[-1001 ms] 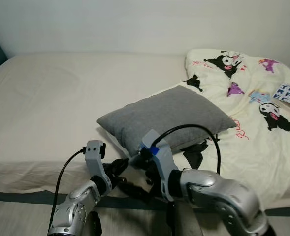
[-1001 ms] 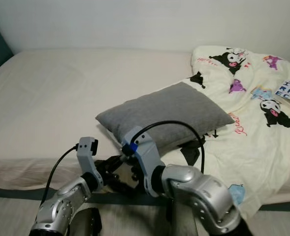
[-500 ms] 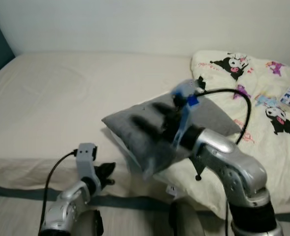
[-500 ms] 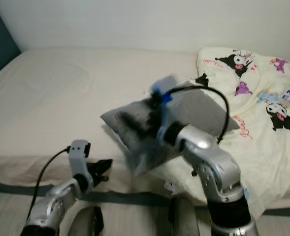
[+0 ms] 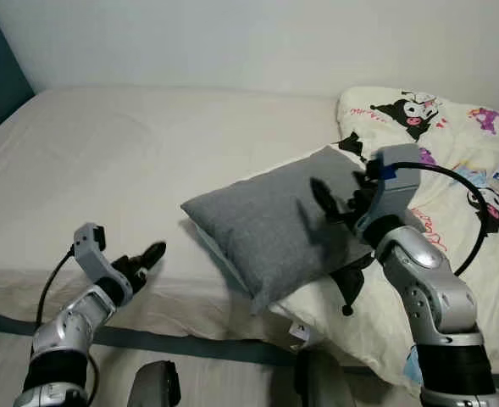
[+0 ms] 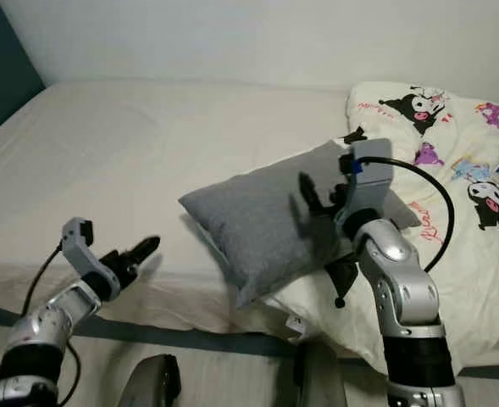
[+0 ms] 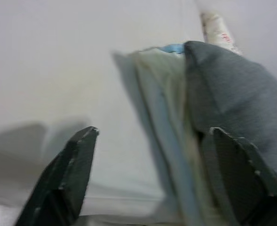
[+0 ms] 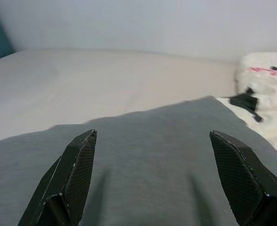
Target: Clean up the room
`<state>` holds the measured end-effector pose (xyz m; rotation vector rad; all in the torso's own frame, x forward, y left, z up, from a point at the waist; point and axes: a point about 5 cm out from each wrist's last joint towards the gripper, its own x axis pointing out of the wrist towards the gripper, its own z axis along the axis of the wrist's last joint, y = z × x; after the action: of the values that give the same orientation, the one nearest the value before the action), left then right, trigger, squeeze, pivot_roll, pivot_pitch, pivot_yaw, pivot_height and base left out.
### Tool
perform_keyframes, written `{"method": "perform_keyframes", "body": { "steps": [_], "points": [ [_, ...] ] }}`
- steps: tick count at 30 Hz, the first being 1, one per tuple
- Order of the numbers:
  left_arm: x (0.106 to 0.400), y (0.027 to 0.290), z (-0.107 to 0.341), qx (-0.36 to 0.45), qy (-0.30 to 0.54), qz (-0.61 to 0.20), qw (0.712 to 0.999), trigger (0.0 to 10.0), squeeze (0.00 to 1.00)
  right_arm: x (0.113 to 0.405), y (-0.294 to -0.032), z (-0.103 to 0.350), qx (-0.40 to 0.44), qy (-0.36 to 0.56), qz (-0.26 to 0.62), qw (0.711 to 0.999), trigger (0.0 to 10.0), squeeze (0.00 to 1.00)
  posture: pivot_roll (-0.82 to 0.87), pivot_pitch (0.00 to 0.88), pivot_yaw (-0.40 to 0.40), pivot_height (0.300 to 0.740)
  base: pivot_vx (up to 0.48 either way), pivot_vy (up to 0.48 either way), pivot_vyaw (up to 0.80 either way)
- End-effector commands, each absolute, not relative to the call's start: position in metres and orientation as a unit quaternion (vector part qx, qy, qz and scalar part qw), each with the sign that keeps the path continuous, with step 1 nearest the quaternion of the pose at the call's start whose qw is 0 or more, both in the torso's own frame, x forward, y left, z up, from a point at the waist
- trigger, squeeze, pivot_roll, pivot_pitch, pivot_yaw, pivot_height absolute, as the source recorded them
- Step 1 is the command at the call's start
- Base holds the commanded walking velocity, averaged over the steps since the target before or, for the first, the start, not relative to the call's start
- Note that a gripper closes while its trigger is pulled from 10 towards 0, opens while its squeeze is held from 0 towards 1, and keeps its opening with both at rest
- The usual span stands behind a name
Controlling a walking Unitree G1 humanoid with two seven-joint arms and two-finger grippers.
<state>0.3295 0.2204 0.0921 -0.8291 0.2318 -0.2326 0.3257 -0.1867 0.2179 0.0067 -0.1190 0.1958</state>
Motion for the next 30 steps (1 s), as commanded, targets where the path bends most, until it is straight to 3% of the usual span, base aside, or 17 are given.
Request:
{"method": "perform_keyframes", "body": {
  "steps": [1, 3, 6, 10, 13, 18, 25, 30],
  "points": [
    [0.325, 0.219, 0.083, -0.431, 0.127, -0.115, 0.886, 10.0, 1.0, 0.324, -0.19, 0.213, 0.0, -0.06, 0.089, 0.994, 10.0, 0.0, 0.04, 0.172, -0.008, 0.578, 0.0, 0.0, 0.0],
    [0.324, 0.213, 0.081, -0.447, 0.132, -0.132, 0.875, 10.0, 1.0, 0.323, -0.192, 0.211, -0.01, -0.059, 0.087, 0.994, 10.0, 0.0, 0.03, 0.176, 0.002, 0.578, 0.0, 0.0, 0.0],
    [0.318, 0.185, 0.077, -0.47, 0.155, -0.197, 0.846, 10.0, 1.0, 0.32, -0.205, 0.202, -0.027, -0.054, 0.067, 0.996, 10.0, 0.0, 0.03, 0.184, 0.005, 0.578, 0.0, 0.0, 0.0],
    [0.312, 0.159, 0.068, -0.433, 0.183, -0.24, 0.85, 10.0, 1.0, 0.318, -0.217, 0.199, -0.022, -0.058, 0.043, 0.997, 10.0, 0.0, 0.02, 0.187, 0.004, 0.578, 0.0, 0.0, 0.0],
    [0.311, 0.154, 0.066, -0.431, 0.185, -0.244, 0.849, 10.0, 1.0, 0.318, -0.218, 0.199, -0.022, -0.058, 0.04, 0.997, 10.0, 0.0, 0.02, 0.191, 0.004, 0.578, 0.0, 0.0, 0.0],
    [0.321, 0.138, 0.076, -0.501, 0.15, -0.253, 0.814, 10.0, 1.0, 0.32, -0.219, 0.198, -0.019, -0.064, 0.041, 0.997, 10.0, 0.0, 0.02, 0.194, 0.001, 0.578, 0.0, 0.0, 0.0],
    [0.327, 0.138, 0.09, -0.558, 0.114, -0.26, 0.78, 10.0, 1.0, 0.321, -0.214, 0.195, -0.018, -0.064, 0.05, 0.997, 10.0, 0.0, 0.02, 0.194, 0.003, 0.578, 0.0, 0.0, 0.0],
    [0.326, 0.138, 0.097, -0.55, 0.108, -0.285, 0.777, 10.0, 1.0, 0.321, -0.213, 0.194, -0.02, -0.065, 0.052, 0.996, 10.0, 0.0, 0.02, 0.196, 0.004, 0.578, 0.0, 0.0, 0.0]
  ]
}}
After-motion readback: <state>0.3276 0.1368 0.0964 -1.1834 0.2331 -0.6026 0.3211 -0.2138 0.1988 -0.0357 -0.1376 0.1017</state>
